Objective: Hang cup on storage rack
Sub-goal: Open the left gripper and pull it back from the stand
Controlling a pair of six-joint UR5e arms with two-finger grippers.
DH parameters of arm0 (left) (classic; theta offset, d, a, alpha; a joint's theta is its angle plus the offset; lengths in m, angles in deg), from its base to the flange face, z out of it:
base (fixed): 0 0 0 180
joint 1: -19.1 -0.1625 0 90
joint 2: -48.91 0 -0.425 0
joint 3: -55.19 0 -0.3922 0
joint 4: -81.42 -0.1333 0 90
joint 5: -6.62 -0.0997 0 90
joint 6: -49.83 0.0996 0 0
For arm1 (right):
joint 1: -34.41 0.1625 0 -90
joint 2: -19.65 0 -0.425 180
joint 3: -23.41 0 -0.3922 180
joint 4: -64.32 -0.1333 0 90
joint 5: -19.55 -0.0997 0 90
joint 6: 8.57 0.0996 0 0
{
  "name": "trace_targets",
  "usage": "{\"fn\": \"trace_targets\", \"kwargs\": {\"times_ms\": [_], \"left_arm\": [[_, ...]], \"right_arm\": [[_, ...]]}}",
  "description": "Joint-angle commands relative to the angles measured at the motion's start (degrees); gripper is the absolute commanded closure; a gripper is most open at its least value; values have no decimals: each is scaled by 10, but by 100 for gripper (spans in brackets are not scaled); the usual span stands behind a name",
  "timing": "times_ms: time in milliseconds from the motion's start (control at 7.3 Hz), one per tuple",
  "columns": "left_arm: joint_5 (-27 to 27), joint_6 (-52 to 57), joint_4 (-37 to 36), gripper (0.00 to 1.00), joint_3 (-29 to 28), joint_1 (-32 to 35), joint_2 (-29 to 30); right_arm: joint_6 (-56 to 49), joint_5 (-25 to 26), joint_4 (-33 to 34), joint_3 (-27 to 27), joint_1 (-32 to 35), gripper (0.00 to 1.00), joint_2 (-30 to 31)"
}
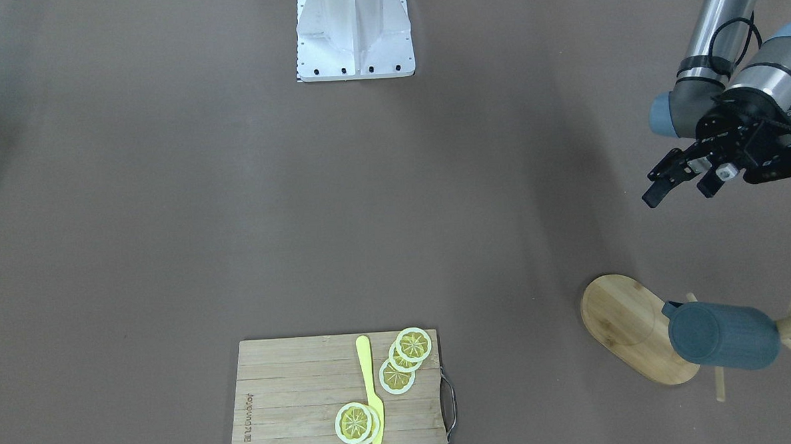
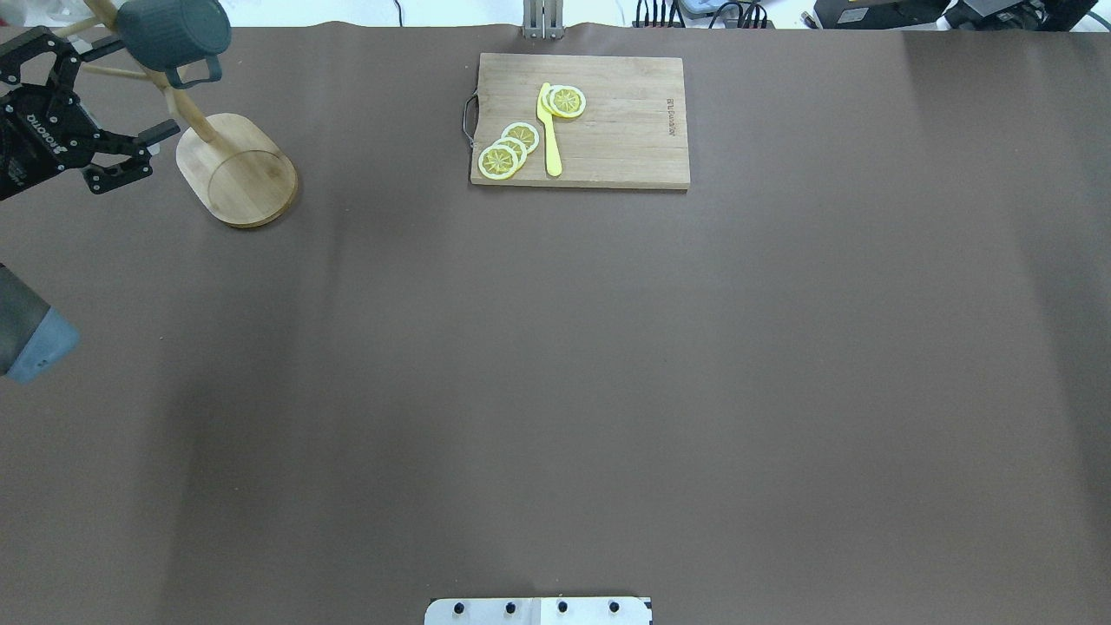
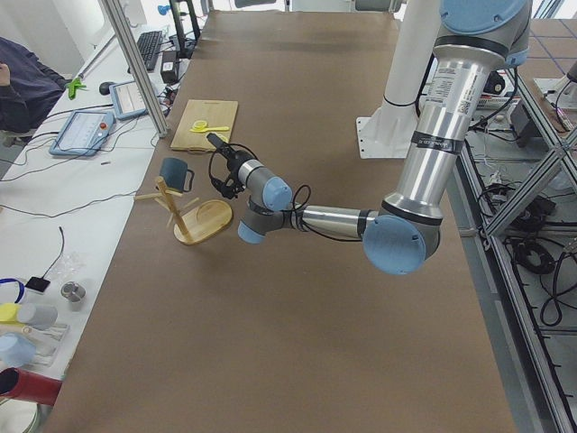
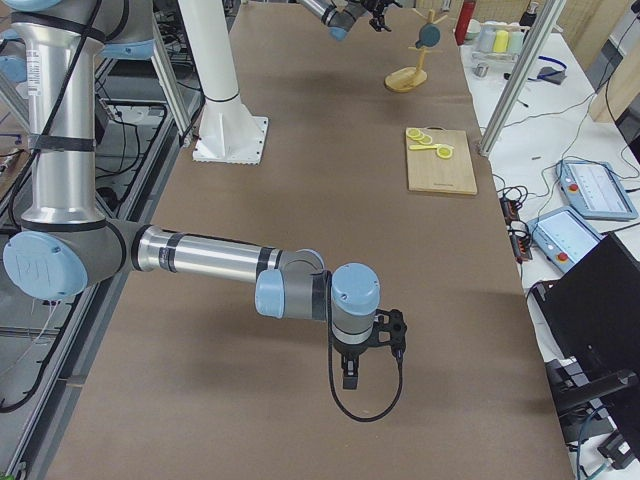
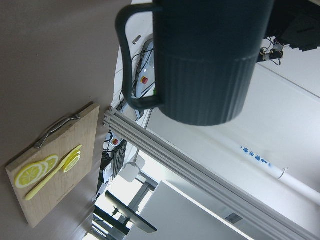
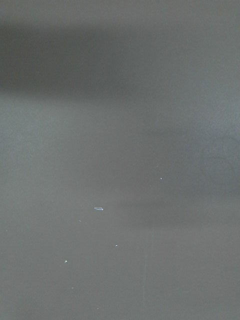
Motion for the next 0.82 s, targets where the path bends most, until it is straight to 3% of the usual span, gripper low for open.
{"fn": "trace_targets", "kwargs": {"times_ms": [0, 274, 685], "left_arm": [[49, 281, -7, 1, 12, -12, -54], [52, 463, -22, 1, 12, -12, -89], [53, 748, -102, 1, 12, -9, -130]], "right_arm": [[0, -3, 0, 0, 0, 0, 1], [-1, -3, 0, -1, 0, 0, 1], [0, -3, 0, -5, 0, 0, 2]]}}
